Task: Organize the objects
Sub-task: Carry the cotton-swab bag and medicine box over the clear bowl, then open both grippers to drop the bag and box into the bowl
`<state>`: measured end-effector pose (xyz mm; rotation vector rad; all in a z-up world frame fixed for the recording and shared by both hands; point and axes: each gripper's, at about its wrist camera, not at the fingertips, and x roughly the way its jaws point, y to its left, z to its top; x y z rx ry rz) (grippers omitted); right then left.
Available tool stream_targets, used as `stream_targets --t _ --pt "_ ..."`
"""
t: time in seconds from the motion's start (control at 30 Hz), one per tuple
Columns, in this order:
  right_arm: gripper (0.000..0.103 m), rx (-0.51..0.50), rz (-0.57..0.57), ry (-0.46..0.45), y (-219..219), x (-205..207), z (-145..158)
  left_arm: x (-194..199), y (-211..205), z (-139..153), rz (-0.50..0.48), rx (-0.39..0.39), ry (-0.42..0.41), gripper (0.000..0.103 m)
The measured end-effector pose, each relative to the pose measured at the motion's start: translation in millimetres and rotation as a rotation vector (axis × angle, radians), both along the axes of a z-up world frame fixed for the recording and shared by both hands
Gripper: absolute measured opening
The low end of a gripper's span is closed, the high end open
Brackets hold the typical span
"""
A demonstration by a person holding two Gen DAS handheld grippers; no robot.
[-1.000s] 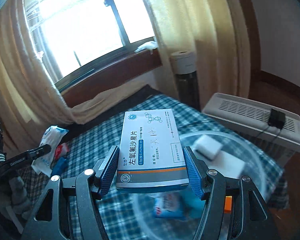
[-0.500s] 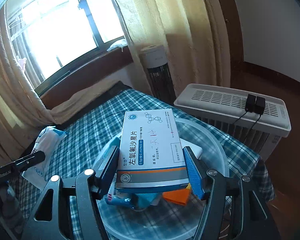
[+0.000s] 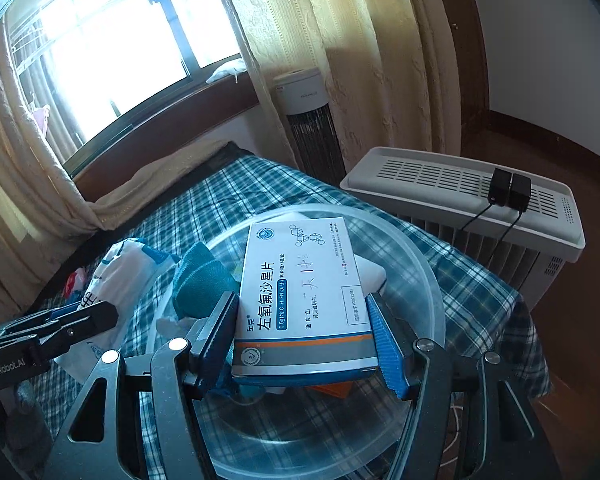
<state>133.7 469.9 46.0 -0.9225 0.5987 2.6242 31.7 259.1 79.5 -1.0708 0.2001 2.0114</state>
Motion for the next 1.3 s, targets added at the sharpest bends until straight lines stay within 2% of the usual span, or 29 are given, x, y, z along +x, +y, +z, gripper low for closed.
stream_targets --t 0.5,0.6,0.73,0.9,1.17,1.3 --pt "0.065 0.035 0.009 -0.008 1.0 6.6 -1.7 7.2 26.9 -16.6 -0.081 -0.001 -0.067 0.047" --pt "0.065 0.038 0.007 -0.007 2.3 7.5 -1.2 6.3 29.6 -19.2 -0.086 0.006 -0.078 0.052" --pt "0.065 0.041 0.008 -0.006 2.7 7.9 -1.2 5.6 28.5 -17.0 -0.079 0.023 -0.069 0.07" --pt "0.066 0.046 0.003 0.001 2.3 8.0 3.0 1.4 23.2 -13.6 -0.057 0.04 -0.064 0.082" --pt "0.066 0.056 -0.013 0.031 -2.7 10.5 15.3 -6.2 5.0 0.2 -0.013 0.068 -0.04 0.085" --pt "0.066 0.07 -0.013 0.047 -8.8 11.0 21.7 -7.3 -1.6 3.9 0.012 0.056 -0.004 0.085"
